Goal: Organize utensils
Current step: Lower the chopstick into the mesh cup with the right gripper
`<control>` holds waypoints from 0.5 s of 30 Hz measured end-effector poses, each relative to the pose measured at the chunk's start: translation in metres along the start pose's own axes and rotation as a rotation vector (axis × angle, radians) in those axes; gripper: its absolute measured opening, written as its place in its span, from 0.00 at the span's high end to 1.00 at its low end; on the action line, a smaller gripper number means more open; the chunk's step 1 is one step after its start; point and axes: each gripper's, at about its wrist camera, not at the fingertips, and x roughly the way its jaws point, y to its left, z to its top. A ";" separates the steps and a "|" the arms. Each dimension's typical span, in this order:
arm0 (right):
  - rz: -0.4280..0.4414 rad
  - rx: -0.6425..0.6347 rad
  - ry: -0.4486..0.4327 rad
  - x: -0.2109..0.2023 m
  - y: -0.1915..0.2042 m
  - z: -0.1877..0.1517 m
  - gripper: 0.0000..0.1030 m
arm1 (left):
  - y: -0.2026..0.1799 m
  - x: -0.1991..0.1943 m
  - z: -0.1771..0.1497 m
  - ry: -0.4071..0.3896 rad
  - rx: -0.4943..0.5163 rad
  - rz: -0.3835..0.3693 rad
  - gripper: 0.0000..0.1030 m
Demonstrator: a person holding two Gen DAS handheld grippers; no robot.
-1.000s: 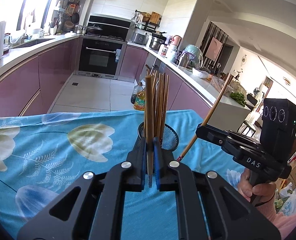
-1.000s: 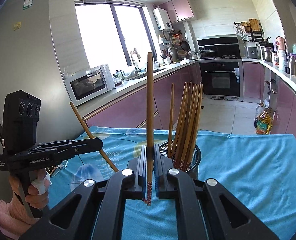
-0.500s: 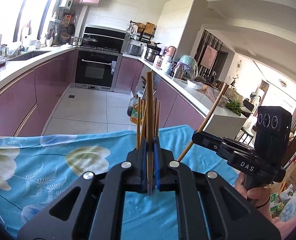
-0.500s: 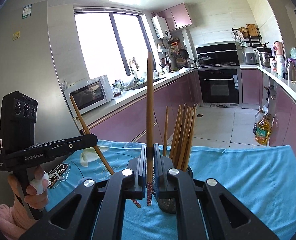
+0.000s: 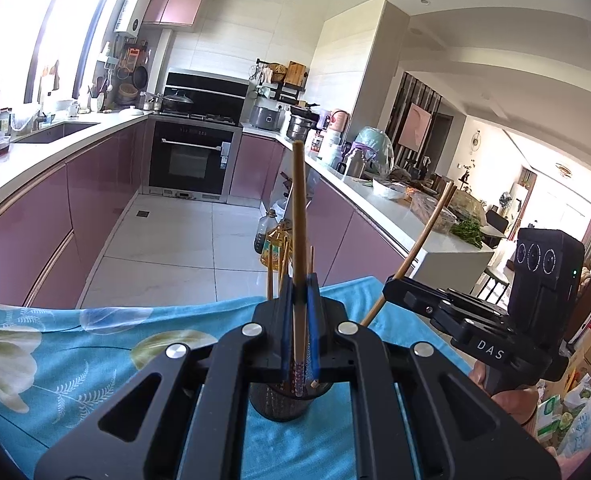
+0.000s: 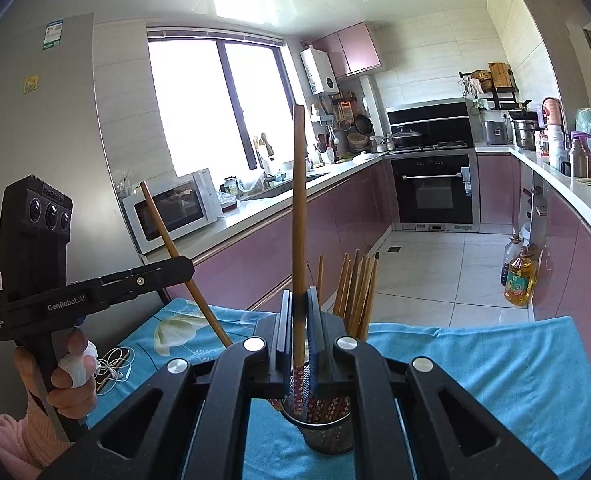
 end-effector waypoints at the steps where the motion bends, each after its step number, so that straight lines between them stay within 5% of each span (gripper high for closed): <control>1: -0.003 0.002 0.000 0.002 -0.001 0.001 0.94 | -0.001 0.001 0.001 0.000 0.002 0.002 0.93; 15: -0.036 0.026 0.049 0.030 -0.015 -0.010 0.94 | 0.002 0.035 -0.005 0.068 -0.003 0.029 0.93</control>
